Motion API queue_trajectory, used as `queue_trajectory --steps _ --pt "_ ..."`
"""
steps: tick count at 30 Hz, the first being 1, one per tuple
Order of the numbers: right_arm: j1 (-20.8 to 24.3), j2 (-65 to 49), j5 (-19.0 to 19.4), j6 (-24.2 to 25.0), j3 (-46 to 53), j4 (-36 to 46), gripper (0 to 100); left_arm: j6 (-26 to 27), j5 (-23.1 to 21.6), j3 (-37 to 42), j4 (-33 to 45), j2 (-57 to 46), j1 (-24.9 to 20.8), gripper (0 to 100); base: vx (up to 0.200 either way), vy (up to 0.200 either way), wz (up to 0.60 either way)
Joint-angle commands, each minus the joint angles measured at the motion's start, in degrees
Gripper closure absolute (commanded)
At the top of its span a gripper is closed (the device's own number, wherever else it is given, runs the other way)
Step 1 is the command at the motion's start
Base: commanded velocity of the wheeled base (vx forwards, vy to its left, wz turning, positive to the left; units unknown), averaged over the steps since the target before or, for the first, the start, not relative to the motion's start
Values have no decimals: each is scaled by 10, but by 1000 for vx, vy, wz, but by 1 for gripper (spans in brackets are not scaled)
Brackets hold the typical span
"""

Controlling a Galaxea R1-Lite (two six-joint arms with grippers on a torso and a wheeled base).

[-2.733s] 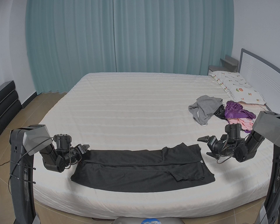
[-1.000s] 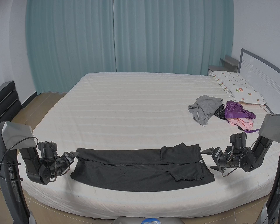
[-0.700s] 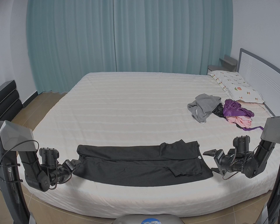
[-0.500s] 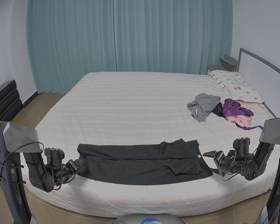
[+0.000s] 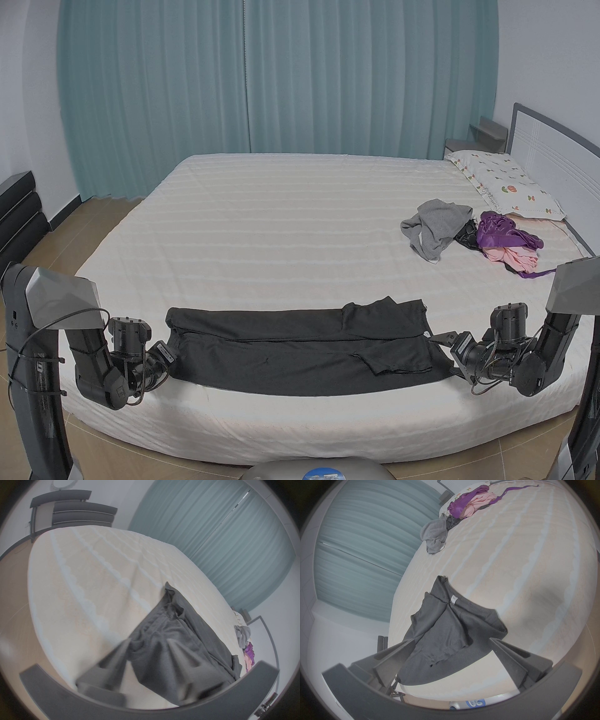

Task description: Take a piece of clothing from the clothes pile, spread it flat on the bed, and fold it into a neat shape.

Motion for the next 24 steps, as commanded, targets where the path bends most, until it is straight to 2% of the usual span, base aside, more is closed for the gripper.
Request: queue_trajectory --steps 1,7,16,19,24 --pt "9 14 -4 -3 19 -18 0 -5 30 19 -5 7 2 100 0 0 0" --pt "10 14 -12 -5 34 -25 0 -29 42 61 -34 2 6 100 0 0 0" --pt "16 16 -13 -20 46 -25 0 -25 43 97 -82 -7 22 100 0 0 0" --pt "18 22 -34 -20 38 -22 0 -25 43 105 -83 -7 22 100 0 0 0" --pt "24 35 -46 -21 27 -18 0 -24 43 102 -83 -3 21 100 0 0 0"
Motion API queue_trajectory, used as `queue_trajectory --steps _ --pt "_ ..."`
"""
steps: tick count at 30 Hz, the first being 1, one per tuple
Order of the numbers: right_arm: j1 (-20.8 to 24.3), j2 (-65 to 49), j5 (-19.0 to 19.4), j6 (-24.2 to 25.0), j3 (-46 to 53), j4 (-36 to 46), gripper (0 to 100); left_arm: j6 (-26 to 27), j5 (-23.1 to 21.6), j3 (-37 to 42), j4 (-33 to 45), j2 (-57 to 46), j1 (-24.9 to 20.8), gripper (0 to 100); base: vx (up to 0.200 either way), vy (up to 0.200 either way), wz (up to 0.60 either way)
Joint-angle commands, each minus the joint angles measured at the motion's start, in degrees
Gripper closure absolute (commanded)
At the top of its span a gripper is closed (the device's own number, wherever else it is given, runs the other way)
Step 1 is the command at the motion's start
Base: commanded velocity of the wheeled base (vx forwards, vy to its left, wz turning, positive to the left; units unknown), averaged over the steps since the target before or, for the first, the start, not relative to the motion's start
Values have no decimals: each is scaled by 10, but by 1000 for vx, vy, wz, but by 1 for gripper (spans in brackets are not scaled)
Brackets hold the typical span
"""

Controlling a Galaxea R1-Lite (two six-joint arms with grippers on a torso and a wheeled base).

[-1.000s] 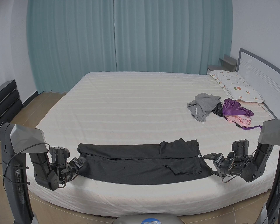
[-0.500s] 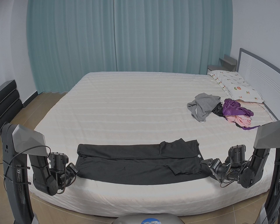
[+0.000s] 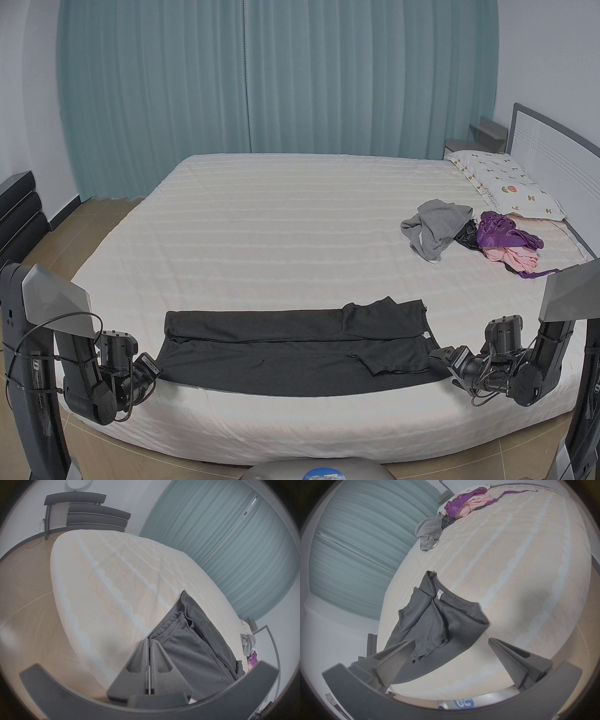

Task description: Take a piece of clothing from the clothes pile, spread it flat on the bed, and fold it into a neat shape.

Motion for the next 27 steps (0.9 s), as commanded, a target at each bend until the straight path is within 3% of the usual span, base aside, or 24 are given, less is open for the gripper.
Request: queue_trajectory --steps 1,8,22,23,27 --pt "6 11 -1 0 -7 3 0 0 0 0 0 3 0 100 0 0 0" --pt "29 38 -30 -2 -27 -3 0 0 -1 -3 0 4 -1 100 0 0 0" --pt "48 46 -31 -25 -76 40 0 0 -2 -4 0 2 -3 100 0 0 0" --pt "48 46 -31 -25 -82 44 100 0 -2 -4 0 2 -3 100 0 0 0" --pt "49 46 -31 -25 -87 46 100 0 -2 -4 -1 2 -3 100 0 0 0"
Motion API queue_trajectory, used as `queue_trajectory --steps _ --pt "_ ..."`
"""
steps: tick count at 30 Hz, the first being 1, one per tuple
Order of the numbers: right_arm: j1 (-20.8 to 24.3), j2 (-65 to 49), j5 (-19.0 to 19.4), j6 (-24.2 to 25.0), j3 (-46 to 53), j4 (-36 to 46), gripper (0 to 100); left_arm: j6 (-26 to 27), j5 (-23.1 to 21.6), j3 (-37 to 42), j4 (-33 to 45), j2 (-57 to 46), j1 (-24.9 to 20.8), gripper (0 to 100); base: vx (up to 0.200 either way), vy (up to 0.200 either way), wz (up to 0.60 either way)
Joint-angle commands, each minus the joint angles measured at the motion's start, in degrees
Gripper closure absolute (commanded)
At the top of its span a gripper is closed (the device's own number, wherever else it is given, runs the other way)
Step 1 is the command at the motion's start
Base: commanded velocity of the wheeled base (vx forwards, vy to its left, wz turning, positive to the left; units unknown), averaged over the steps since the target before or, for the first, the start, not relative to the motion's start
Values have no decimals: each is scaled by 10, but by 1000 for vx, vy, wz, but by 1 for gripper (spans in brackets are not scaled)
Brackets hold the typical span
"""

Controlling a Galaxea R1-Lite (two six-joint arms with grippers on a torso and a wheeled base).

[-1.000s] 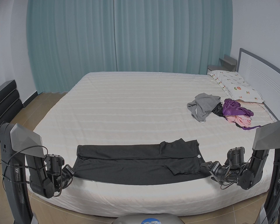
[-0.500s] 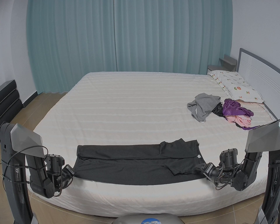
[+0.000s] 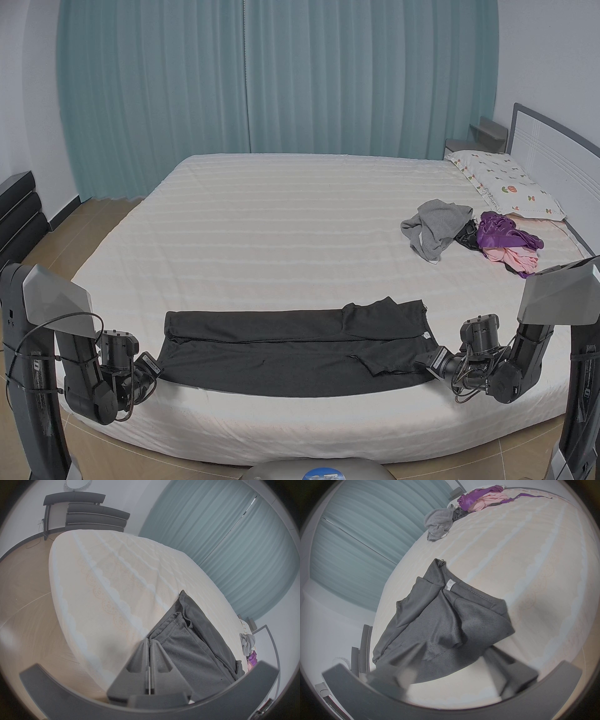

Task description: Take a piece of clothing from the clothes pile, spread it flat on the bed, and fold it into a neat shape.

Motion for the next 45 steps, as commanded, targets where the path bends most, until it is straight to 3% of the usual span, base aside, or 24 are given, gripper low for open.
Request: queue_trajectory --steps 1,17,24,43,44,45 --pt "2 0 -1 -1 -1 0 100 0 0 -1 -1 1 0 100 0 0 0" --pt "-4 -59 1 -1 47 -1 100 13 -1 7 -3 -23 3 100 0 0 0" --pt "-4 -73 1 -4 79 -6 100 45 -3 34 -3 -27 3 100 0 0 0" --pt "-4 -54 1 -63 117 -6 100 71 -7 78 -3 -23 -3 100 0 0 0" --pt "-4 -54 1 -63 117 -6 0 71 -7 78 -3 -23 -3 100 0 0 0" --pt "-4 -51 1 -70 117 -6 0 71 -9 78 -3 -23 -4 100 0 0 0"
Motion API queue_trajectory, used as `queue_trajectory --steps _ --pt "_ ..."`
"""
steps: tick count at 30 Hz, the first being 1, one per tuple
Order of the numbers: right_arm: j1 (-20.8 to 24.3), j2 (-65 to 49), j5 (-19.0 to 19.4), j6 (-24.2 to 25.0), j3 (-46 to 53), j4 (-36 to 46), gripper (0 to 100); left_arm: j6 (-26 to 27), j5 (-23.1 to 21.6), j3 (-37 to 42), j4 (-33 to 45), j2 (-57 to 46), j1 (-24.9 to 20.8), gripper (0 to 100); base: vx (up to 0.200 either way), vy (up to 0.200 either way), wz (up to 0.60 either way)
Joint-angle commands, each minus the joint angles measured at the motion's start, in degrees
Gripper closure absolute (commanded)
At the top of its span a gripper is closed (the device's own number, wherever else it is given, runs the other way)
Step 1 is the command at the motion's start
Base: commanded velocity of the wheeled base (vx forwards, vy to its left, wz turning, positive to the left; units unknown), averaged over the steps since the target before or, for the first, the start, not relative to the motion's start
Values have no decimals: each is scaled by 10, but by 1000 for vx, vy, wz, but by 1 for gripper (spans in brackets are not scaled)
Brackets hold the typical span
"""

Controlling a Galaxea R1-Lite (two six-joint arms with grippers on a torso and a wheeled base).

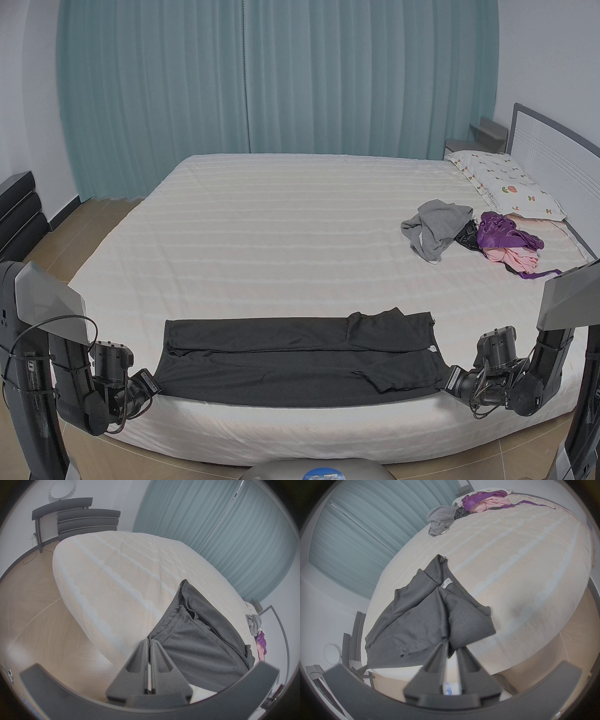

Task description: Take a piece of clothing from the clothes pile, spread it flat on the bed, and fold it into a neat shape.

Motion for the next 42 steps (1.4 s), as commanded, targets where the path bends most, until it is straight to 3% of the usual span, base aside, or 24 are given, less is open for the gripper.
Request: queue_trajectory --steps 1,8,14,21,28,42 --pt "1 12 0 -5 1 0 0 0 -1 1 0 3 -1 0 0 0 0" --pt "-4 -43 -2 -12 10 6 0 -8 -5 -8 -4 -16 2 0 0 0 0" --pt "-58 -77 -2 -46 3 31 0 -41 -46 -21 -4 -48 12 0 0 0 0" --pt "-100 -47 3 -49 -36 29 0 -42 -58 -33 -19 -85 9 0 0 0 0" --pt "-131 -41 25 -32 -60 26 0 -45 -66 -99 -19 -12 9 0 0 0 0" --pt "-134 -32 41 -13 -64 24 0 -20 -66 -207 31 54 4 0 0 0 0"
